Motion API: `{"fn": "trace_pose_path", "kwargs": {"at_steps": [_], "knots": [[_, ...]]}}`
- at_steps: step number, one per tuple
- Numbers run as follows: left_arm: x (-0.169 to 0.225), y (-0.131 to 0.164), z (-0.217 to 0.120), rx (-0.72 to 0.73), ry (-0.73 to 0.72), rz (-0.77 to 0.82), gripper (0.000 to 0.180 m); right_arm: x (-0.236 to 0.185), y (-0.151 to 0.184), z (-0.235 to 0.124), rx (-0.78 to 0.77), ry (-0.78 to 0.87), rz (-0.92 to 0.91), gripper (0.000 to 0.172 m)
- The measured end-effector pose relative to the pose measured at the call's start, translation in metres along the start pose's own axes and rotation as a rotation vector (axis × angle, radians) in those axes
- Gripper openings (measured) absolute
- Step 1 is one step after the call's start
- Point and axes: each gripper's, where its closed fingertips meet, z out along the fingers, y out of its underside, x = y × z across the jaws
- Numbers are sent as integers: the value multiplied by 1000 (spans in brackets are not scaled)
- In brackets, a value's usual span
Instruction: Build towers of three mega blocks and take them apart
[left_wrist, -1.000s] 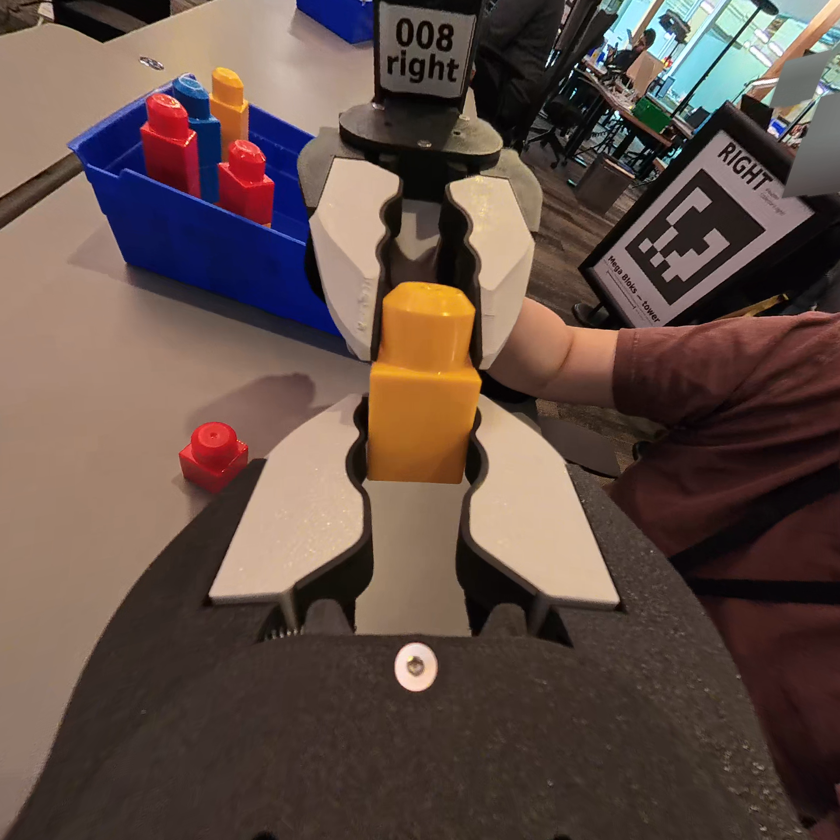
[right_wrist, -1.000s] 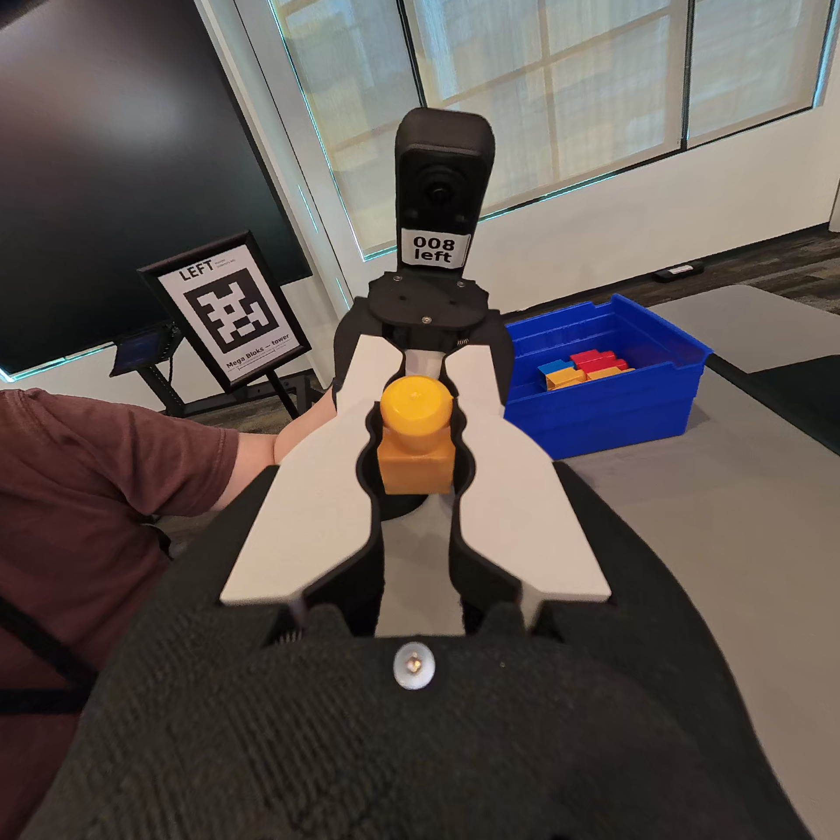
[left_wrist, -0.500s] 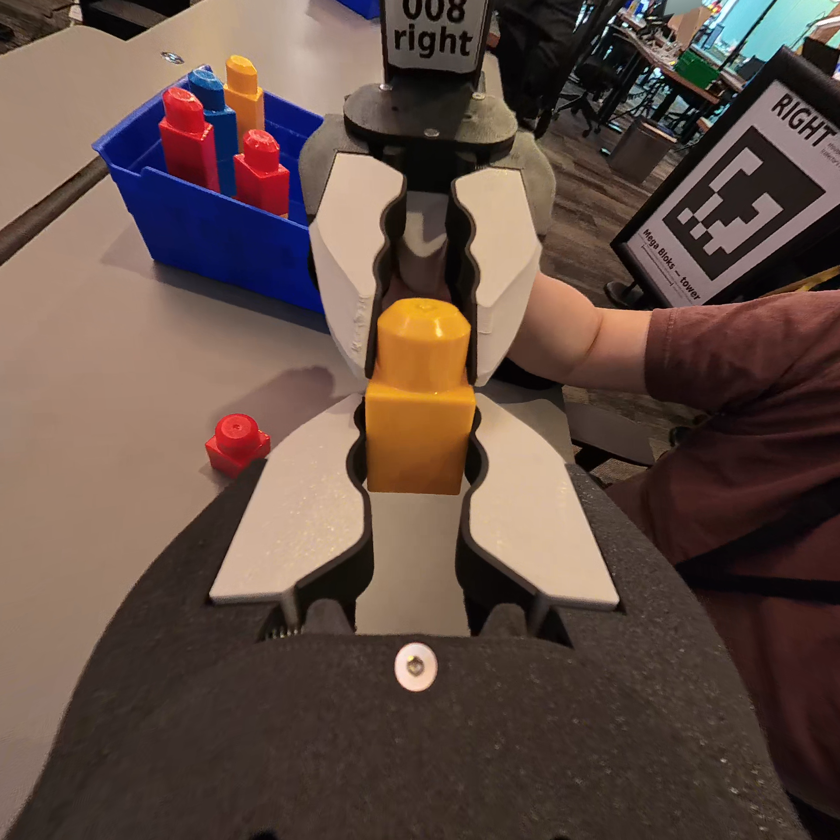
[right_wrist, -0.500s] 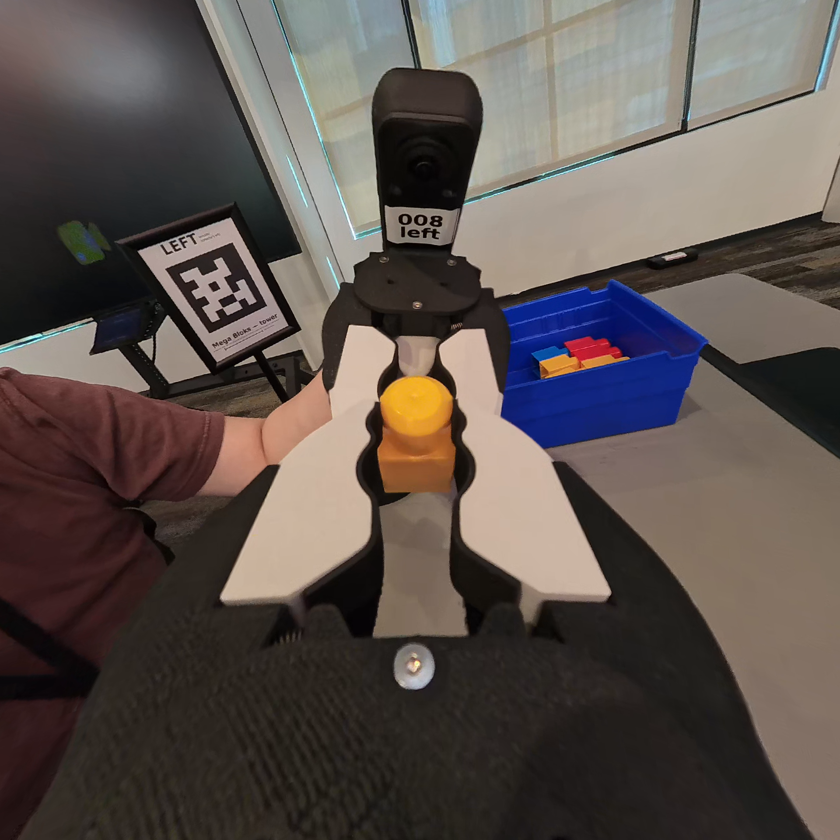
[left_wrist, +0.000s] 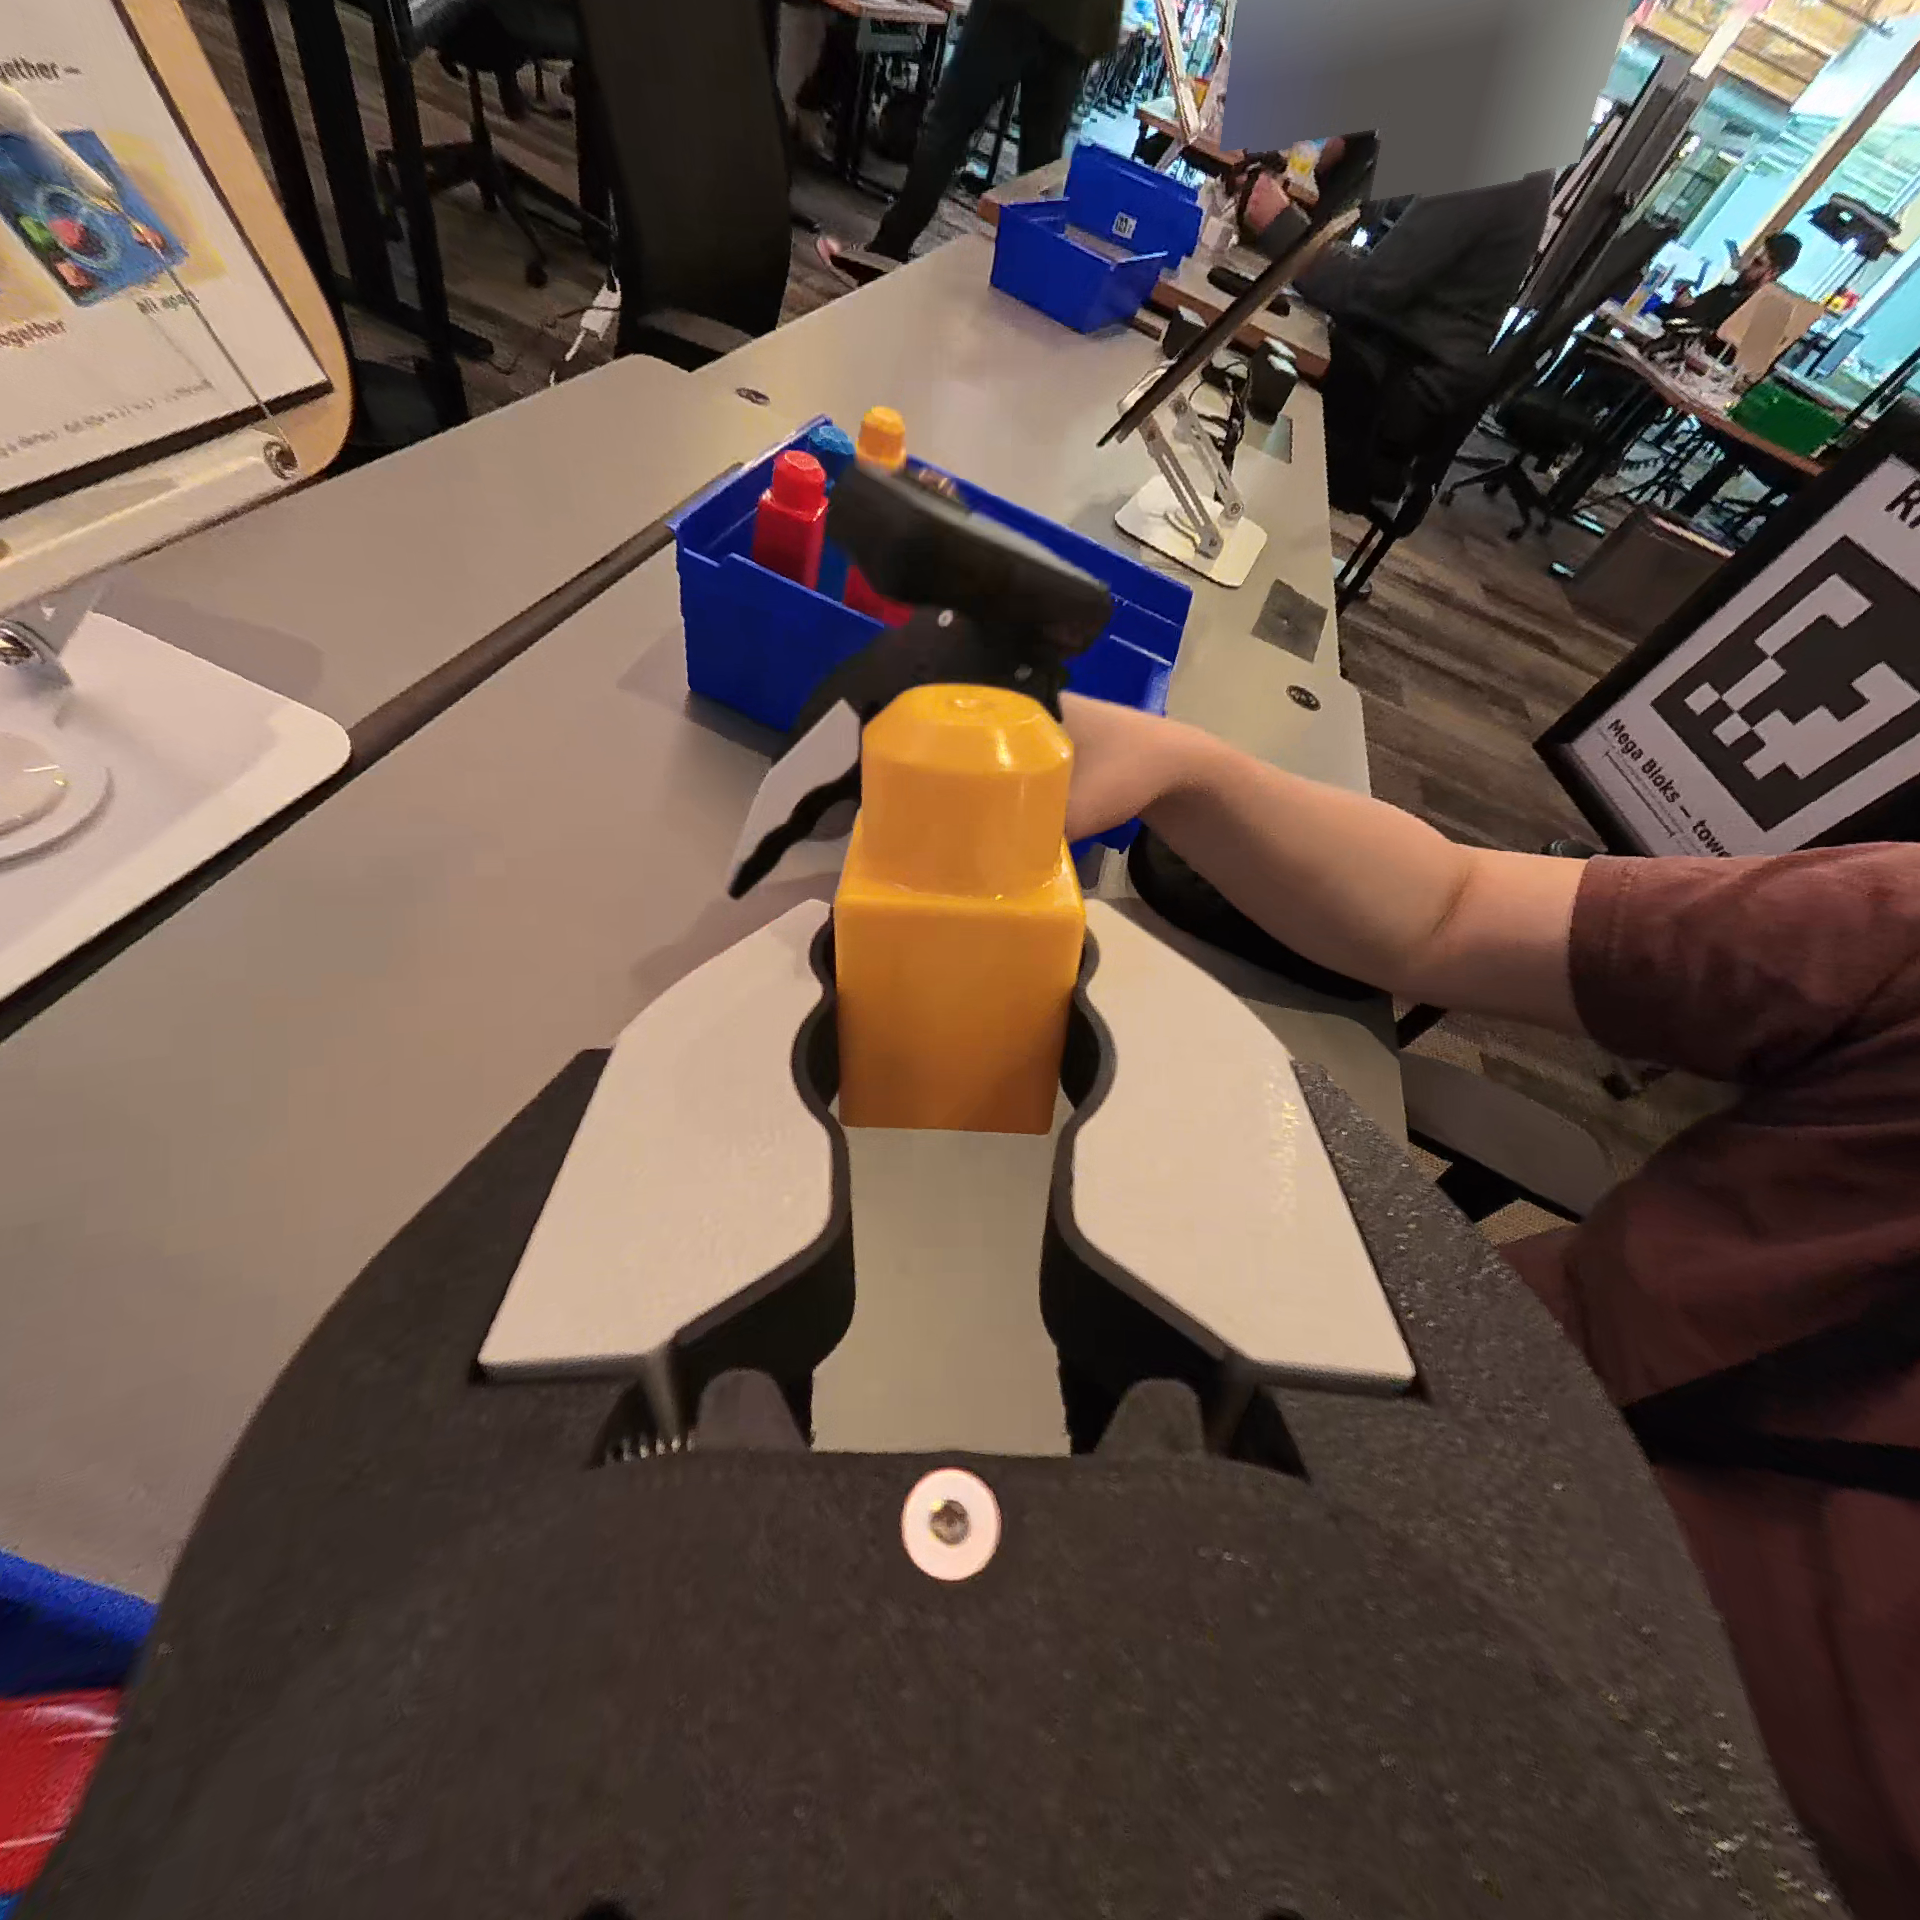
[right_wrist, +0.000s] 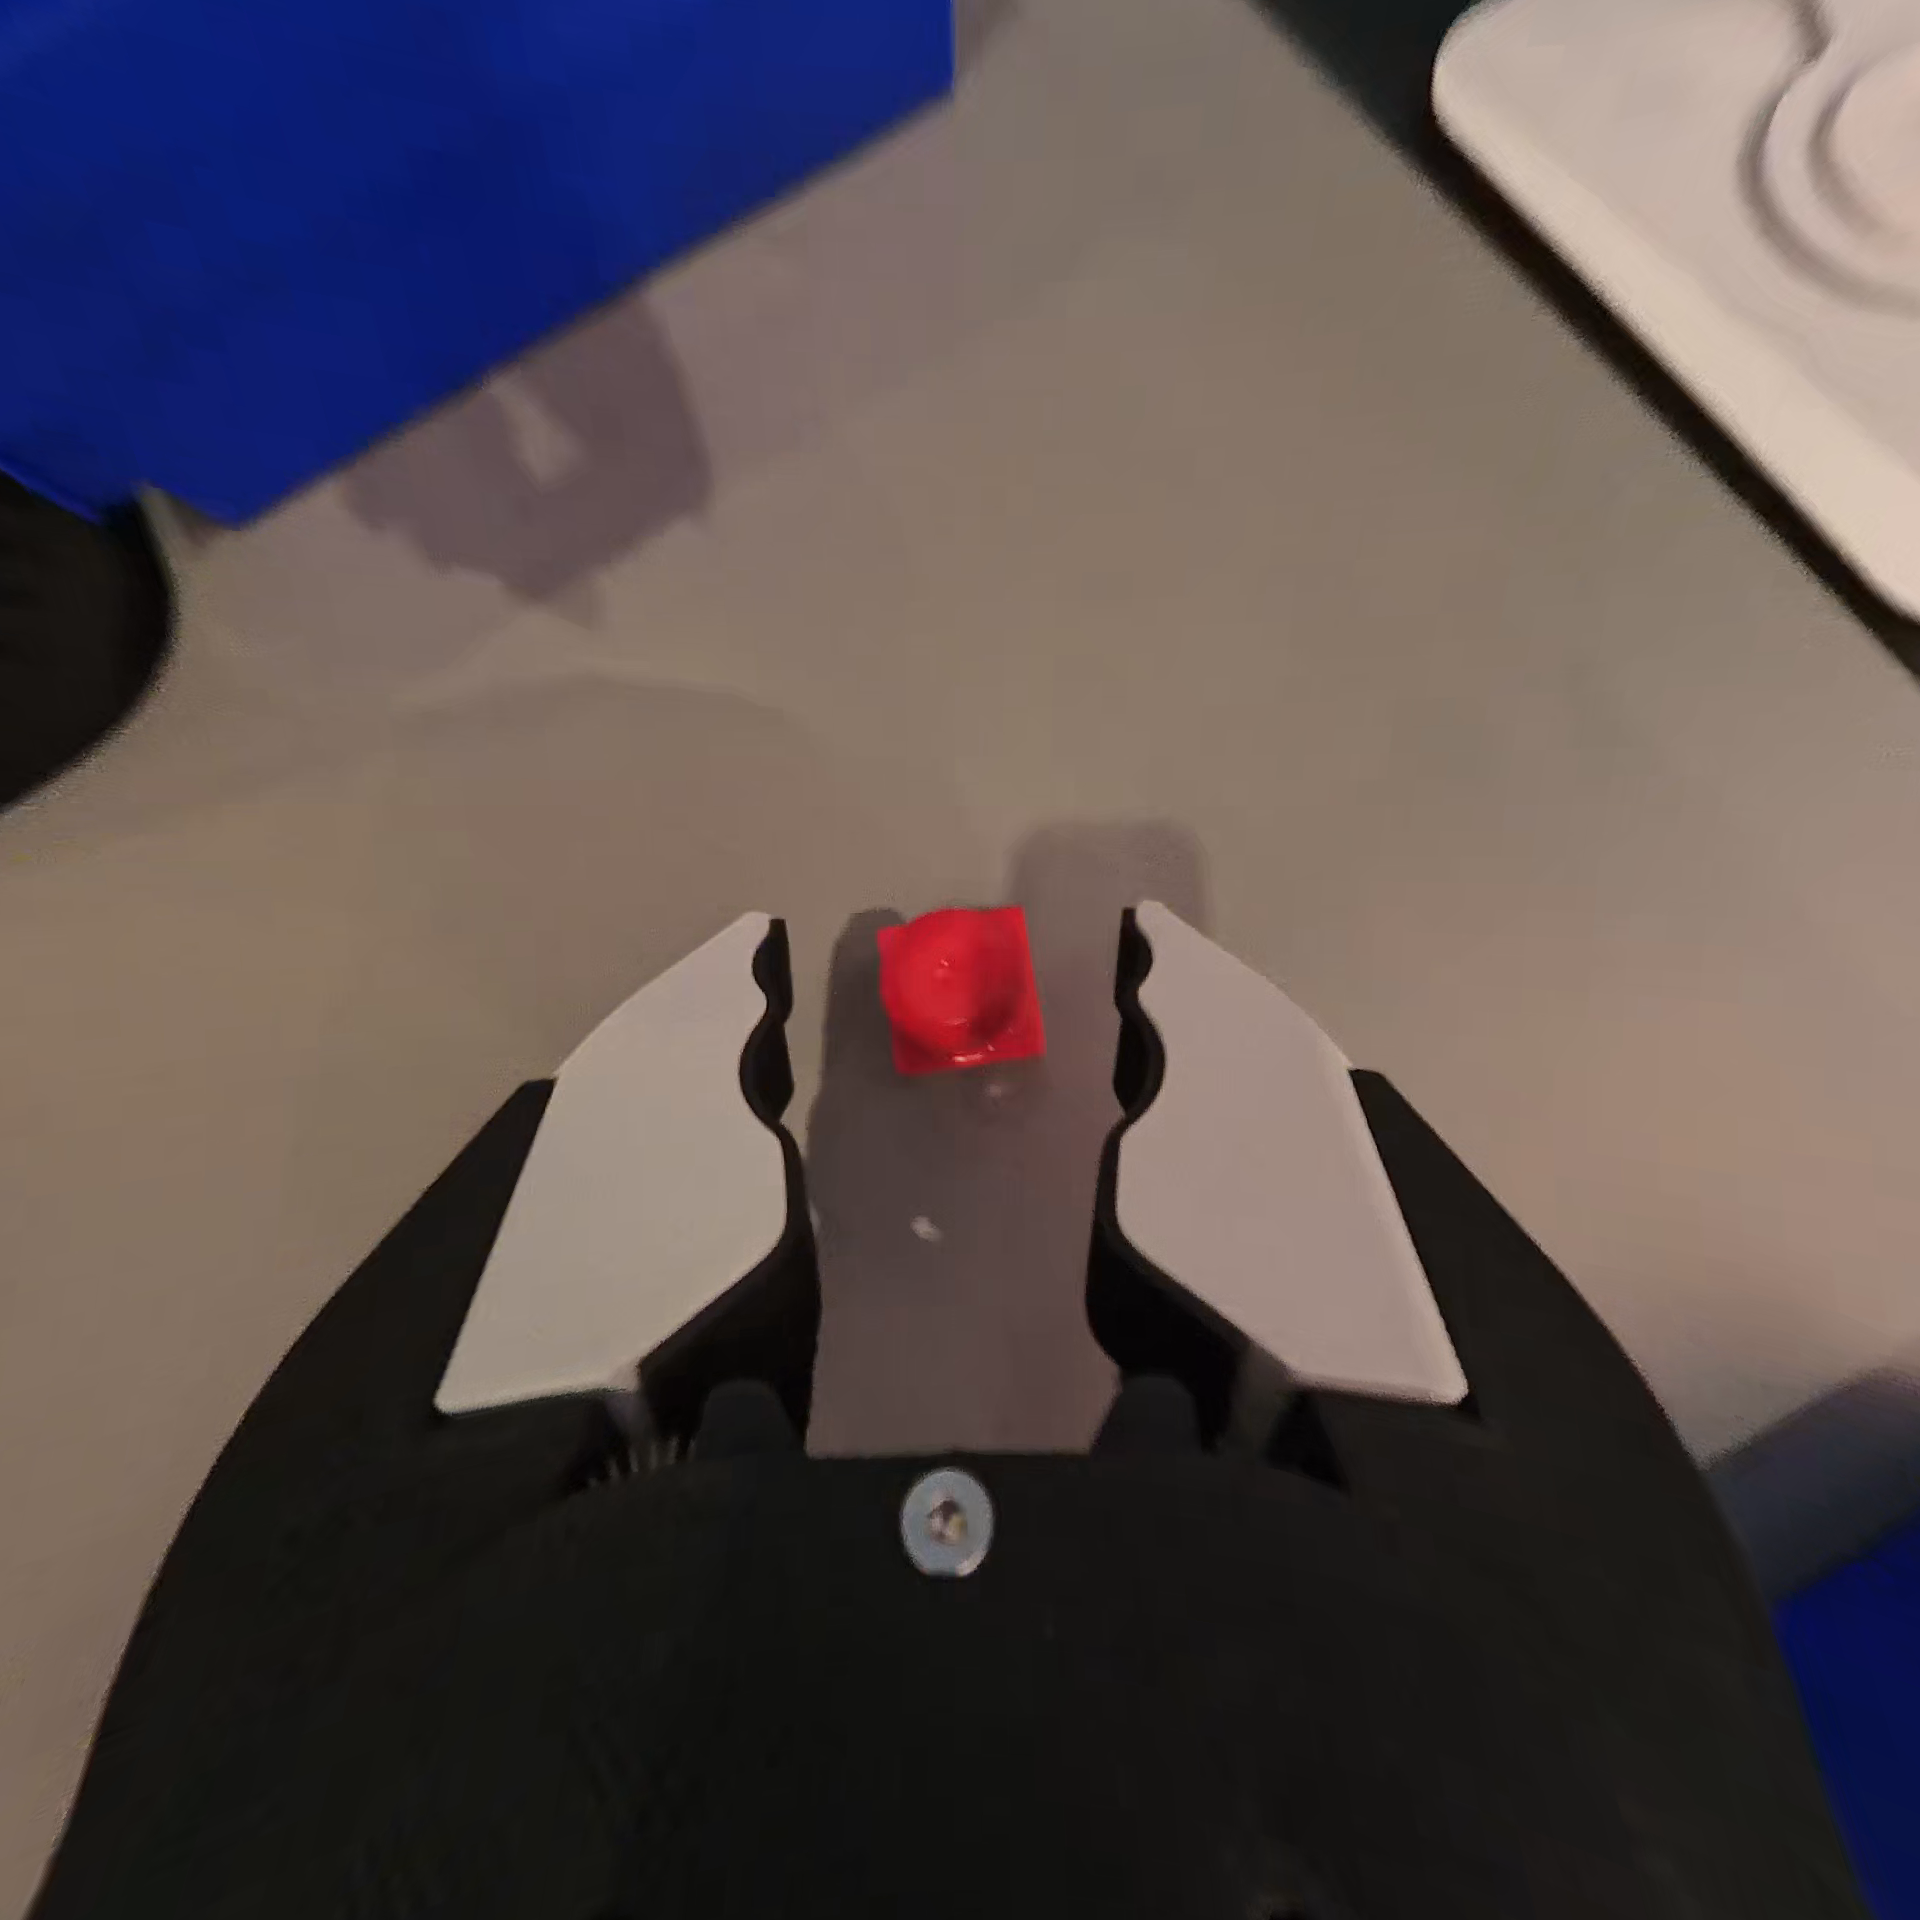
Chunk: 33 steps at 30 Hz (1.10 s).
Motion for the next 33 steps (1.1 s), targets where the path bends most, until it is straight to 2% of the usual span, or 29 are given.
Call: {"fn": "trace_pose_path", "kwargs": {"at_steps": [5,7,9,12,16,19,22,28,33], "knots": [[0,1,0,-4,10,-3,40,7,28,23,-137,37,-25,51],[0,3,4,-15,17,-5,40,6,32,25,-152,21,-31,38],[-1,7,10,-29,27,-12,40,7,28,20,-134,11,-27,37],[1,17,26,-72,65,-34,40,3,-8,-9,60,-41,21,37],[10,40,62,-183,123,-34,40,-20,-57,-79,369,-283,133,37],[17,55,85,-253,140,-24,40,-38,-76,-124,514,-433,136,36],[28,61,96,-281,193,-29,40,-57,-77,-139,508,-532,94,36],[43,67,102,-314,242,-21,40,-83,-68,-129,425,-627,-2,37],[47,68,100,-334,247,-21,40,-91,-63,-124,381,-613,-42,37]]}}
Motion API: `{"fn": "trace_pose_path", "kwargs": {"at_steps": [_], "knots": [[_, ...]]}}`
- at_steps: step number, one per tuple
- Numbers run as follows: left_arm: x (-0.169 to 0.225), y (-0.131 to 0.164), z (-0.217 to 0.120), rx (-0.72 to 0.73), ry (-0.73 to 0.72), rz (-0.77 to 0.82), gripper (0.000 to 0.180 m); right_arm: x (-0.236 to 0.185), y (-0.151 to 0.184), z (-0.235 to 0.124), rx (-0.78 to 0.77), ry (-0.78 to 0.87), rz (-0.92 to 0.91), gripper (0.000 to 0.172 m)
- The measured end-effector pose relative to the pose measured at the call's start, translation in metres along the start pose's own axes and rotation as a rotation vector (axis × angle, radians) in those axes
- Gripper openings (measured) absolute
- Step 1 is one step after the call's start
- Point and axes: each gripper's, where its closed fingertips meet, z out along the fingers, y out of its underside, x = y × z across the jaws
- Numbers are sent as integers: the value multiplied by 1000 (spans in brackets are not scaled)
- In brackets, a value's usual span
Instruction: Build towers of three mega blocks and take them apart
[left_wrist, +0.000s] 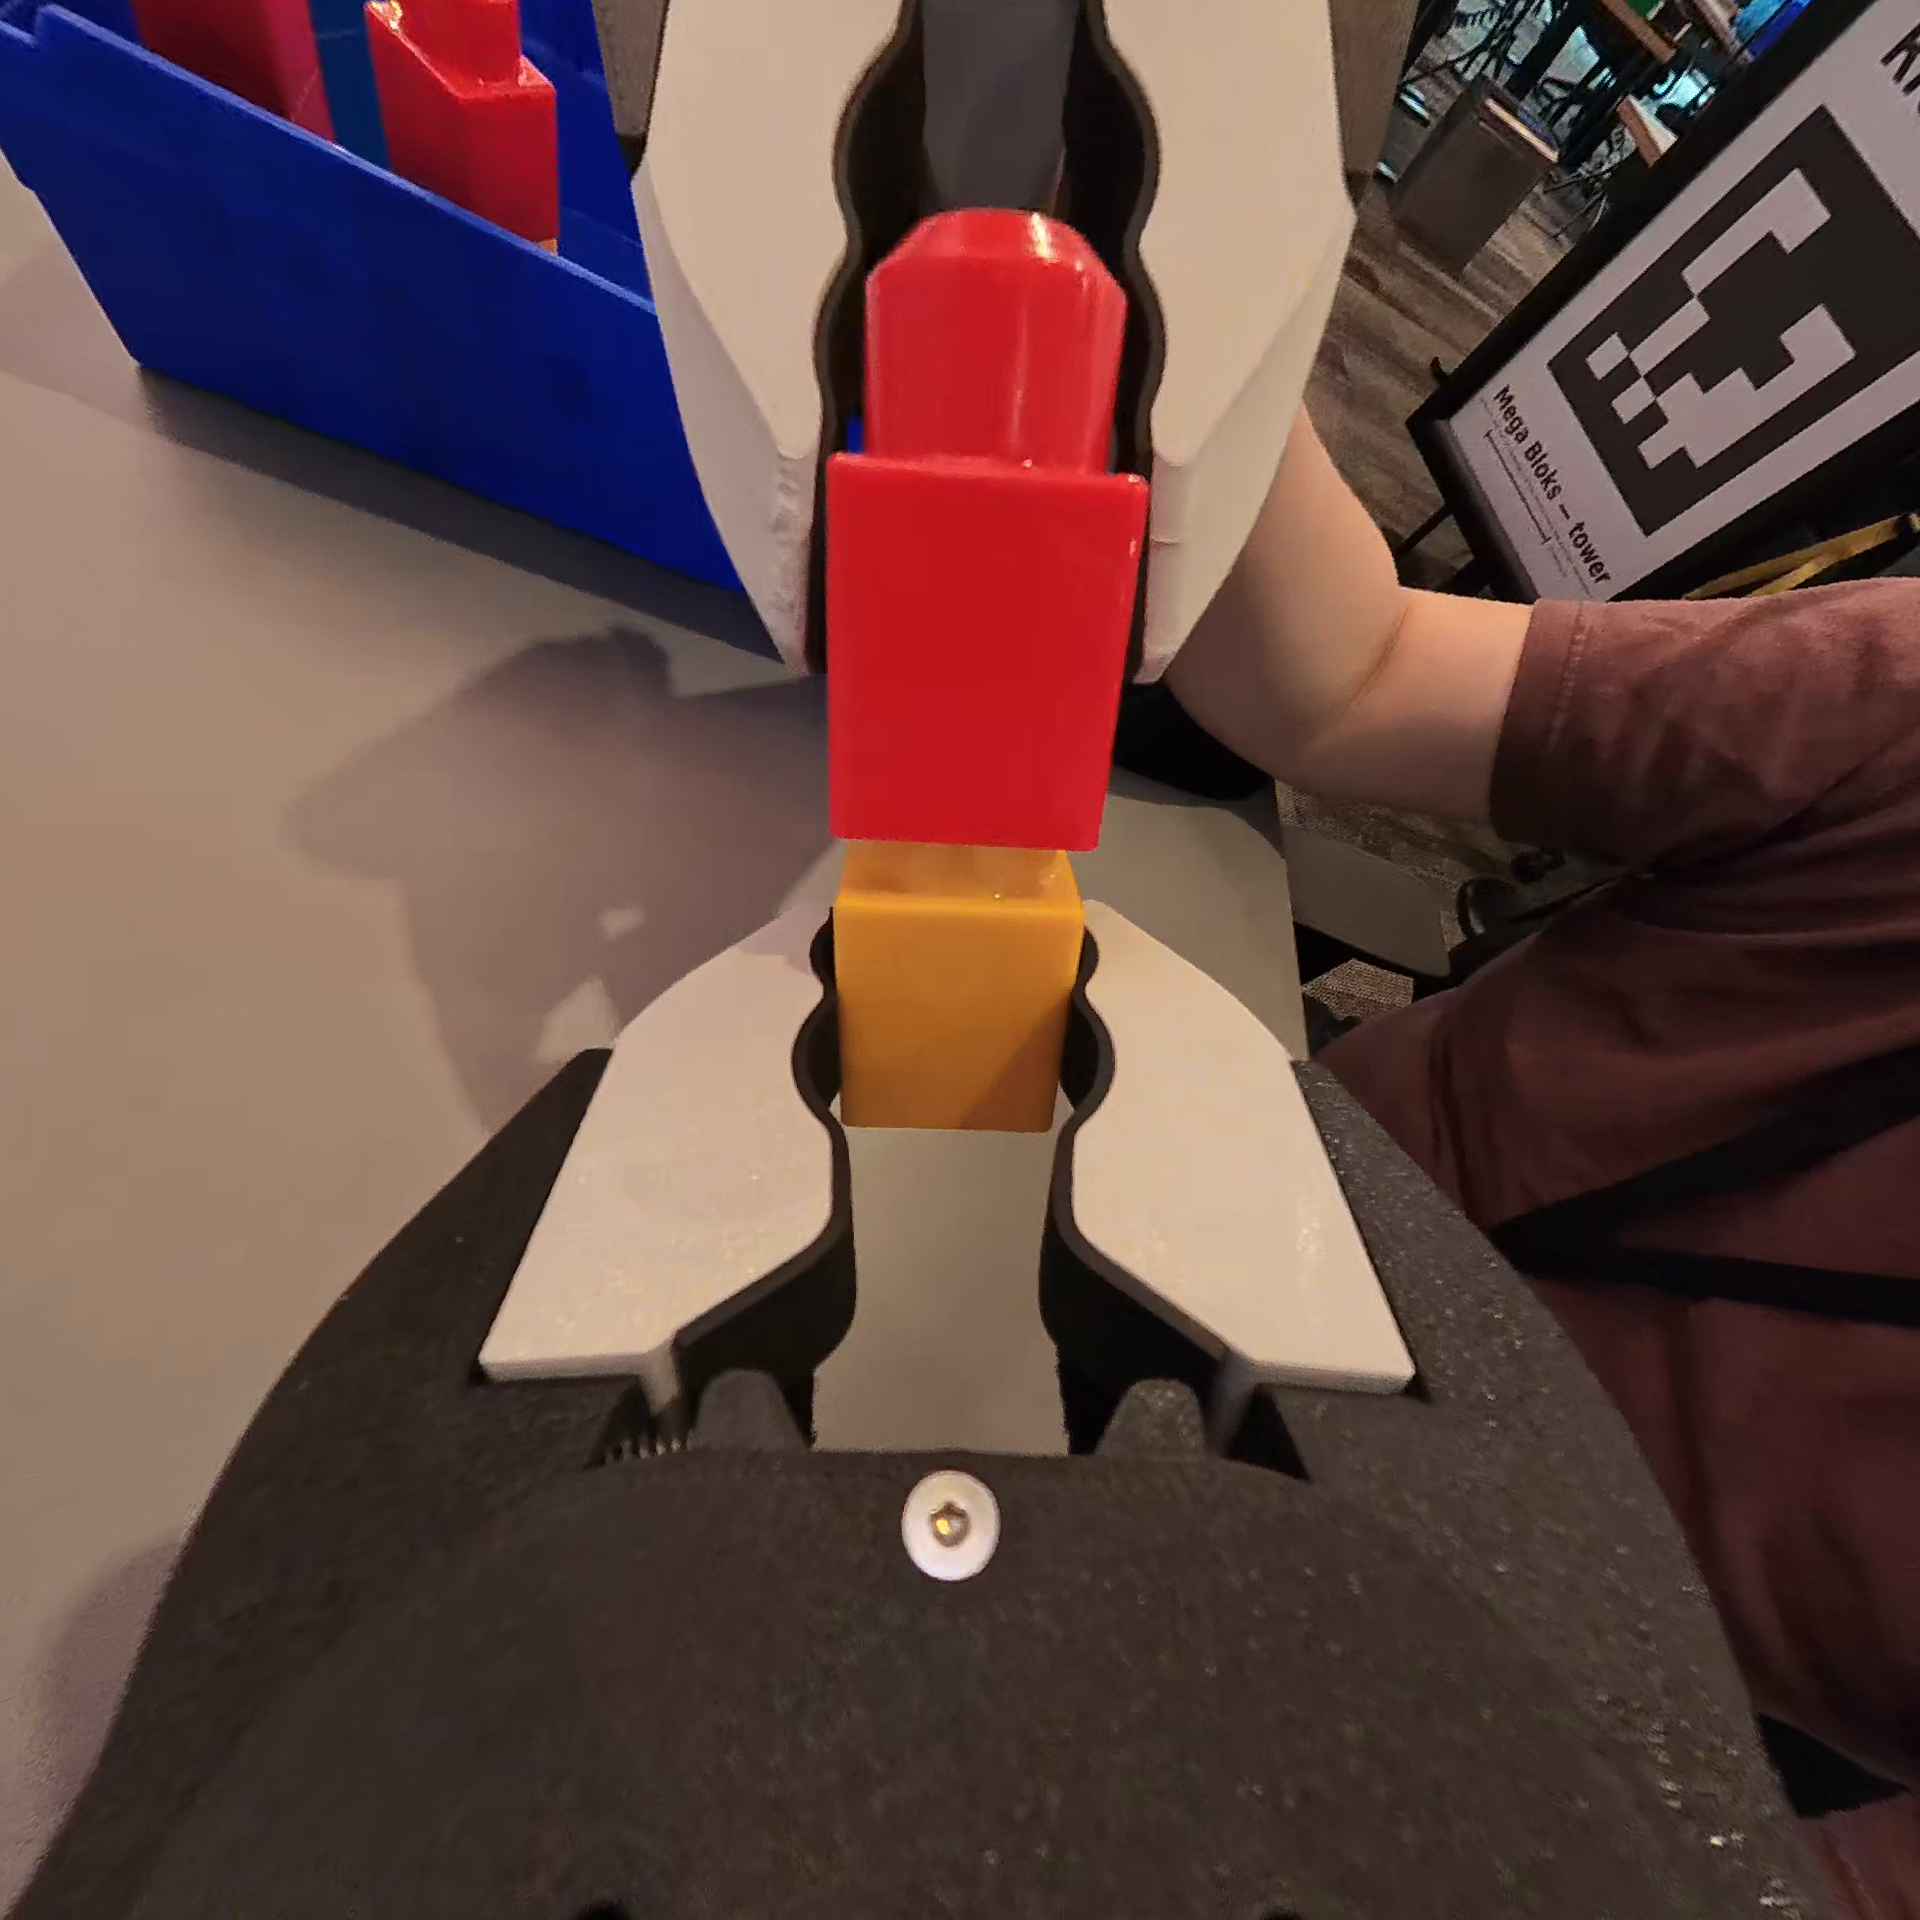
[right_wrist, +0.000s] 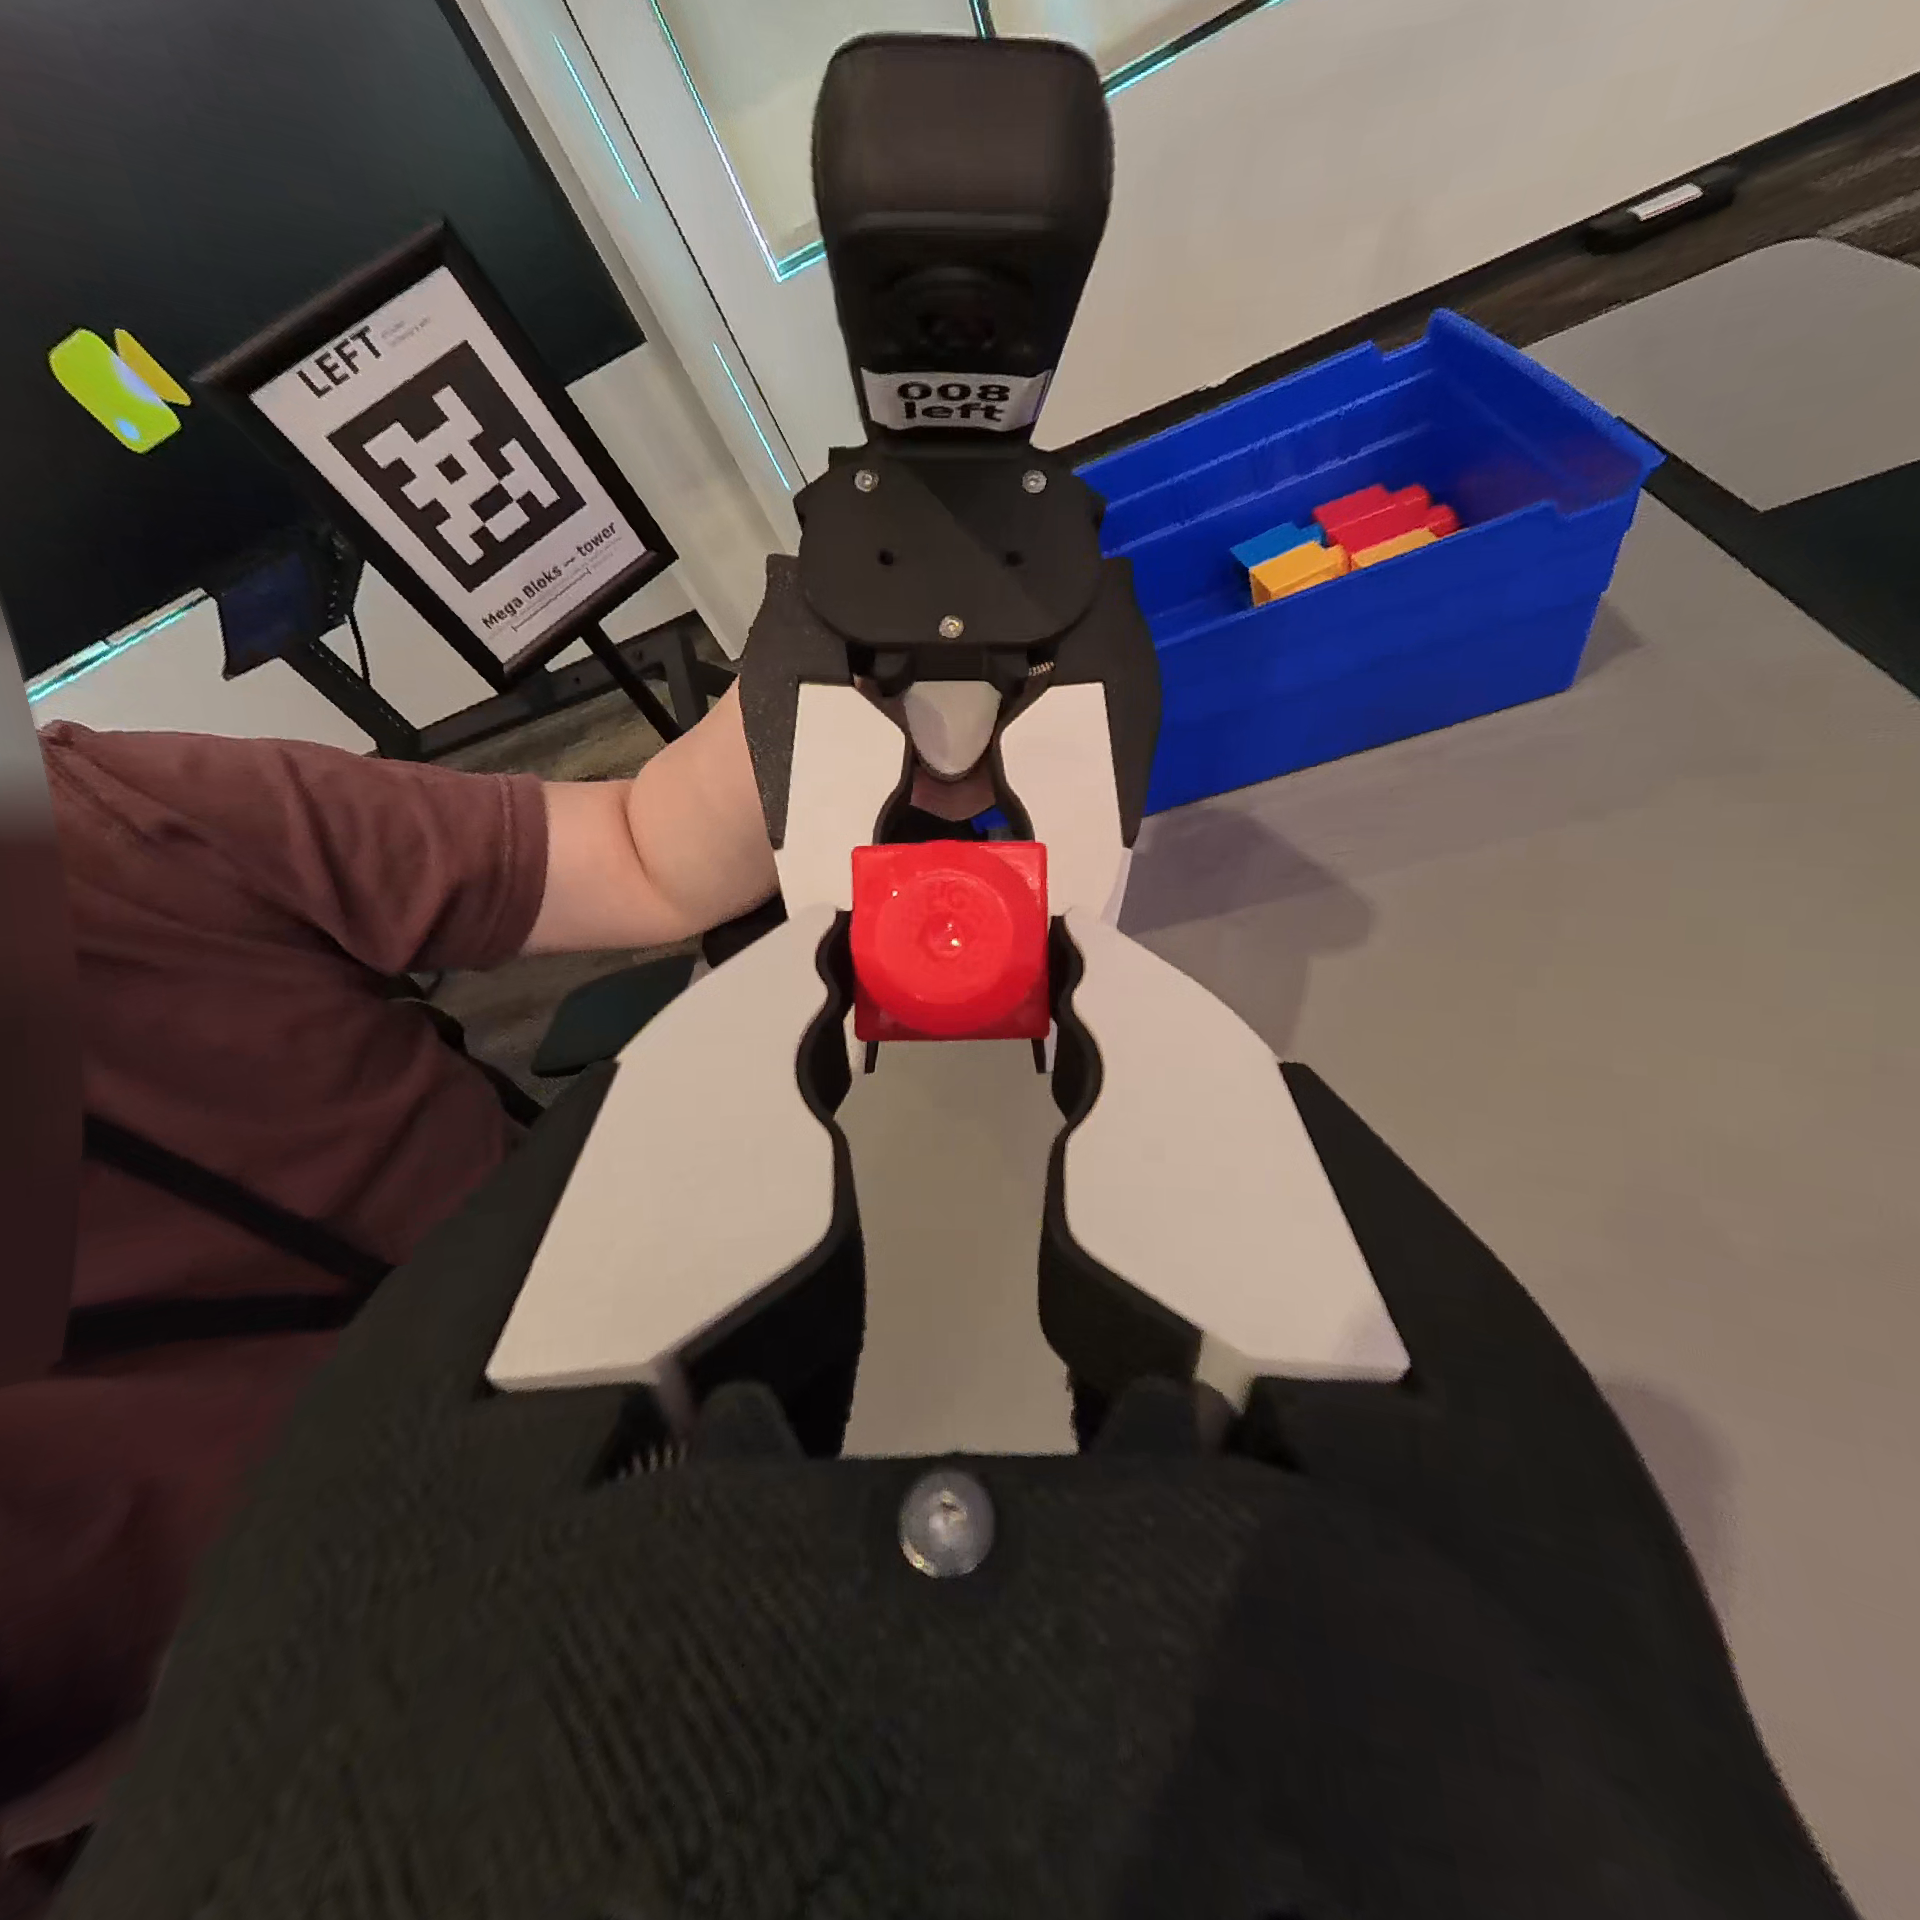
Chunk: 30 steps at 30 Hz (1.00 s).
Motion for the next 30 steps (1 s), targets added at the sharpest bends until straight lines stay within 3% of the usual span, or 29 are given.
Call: {"fn": "trace_pose_path", "kwargs": {"at_steps": [12,18,20,26,30], "knots": [[-2,28,6,-214,-97,69,39,-3,34,12,-217,2,0,37],[10,-30,-16,173,61,-30,38,-2,-35,2,242,-1,6,41],[10,-42,-24,267,60,-26,37,1,-42,5,296,38,1,46],[10,-56,-24,366,44,-12,37,-1,-62,3,491,27,50,42],[5,-59,-27,407,43,-37,37,10,-58,1,464,75,81,50]]}}
